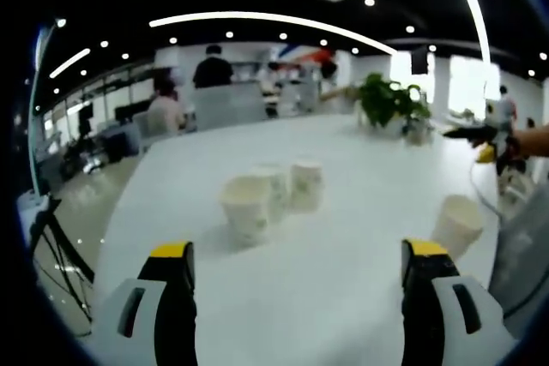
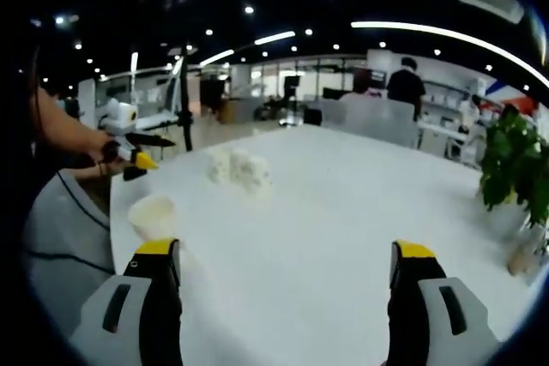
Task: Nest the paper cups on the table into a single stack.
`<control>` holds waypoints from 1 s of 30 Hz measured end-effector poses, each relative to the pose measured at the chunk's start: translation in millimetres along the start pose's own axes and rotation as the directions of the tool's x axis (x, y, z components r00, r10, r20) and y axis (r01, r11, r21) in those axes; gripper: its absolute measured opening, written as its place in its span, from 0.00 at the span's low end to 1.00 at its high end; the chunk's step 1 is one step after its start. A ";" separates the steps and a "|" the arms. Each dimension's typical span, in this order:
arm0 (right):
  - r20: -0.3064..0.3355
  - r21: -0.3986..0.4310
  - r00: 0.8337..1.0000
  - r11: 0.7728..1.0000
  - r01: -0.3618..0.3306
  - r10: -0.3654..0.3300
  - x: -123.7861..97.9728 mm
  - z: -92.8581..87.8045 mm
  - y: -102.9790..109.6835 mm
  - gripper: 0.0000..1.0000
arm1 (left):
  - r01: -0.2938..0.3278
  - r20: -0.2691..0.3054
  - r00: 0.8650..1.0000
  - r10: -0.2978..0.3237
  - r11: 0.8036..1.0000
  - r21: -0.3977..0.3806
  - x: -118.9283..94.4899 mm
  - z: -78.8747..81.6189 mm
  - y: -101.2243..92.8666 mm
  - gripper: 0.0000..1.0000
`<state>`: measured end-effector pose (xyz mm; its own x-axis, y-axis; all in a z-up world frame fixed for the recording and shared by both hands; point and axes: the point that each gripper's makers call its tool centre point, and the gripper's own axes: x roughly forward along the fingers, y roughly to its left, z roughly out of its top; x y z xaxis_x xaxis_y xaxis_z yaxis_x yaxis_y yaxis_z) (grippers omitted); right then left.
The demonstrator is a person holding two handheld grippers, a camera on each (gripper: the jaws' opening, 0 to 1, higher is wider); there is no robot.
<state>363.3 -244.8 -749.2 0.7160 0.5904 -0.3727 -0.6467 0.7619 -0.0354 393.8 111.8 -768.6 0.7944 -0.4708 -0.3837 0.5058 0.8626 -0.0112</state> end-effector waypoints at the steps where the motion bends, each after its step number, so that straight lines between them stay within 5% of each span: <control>1: 0.000 0.002 1.000 1.000 0.002 -0.002 0.0 -0.5 0.0 1.00 | 0.007 0.011 1.000 -0.007 1.000 -0.010 1.7 1.9 0.6 0.99; 13: 0.005 0.044 1.000 0.999 0.012 -0.012 -3.3 -3.3 1.3 1.00 | -0.010 0.023 1.000 0.012 0.997 -0.074 23.3 3.4 13.2 0.98; 30: 0.004 0.086 1.000 0.996 0.022 -0.022 -7.3 -12.6 1.9 1.00 | -0.015 0.018 1.000 0.016 0.997 -0.069 68.2 10.4 33.6 0.94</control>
<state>353.5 -251.0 -758.3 0.7311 0.5746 -0.3679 -0.6060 0.7946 0.0367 468.5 106.8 -785.6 0.8084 -0.4603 -0.3669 0.4696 0.8801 -0.0696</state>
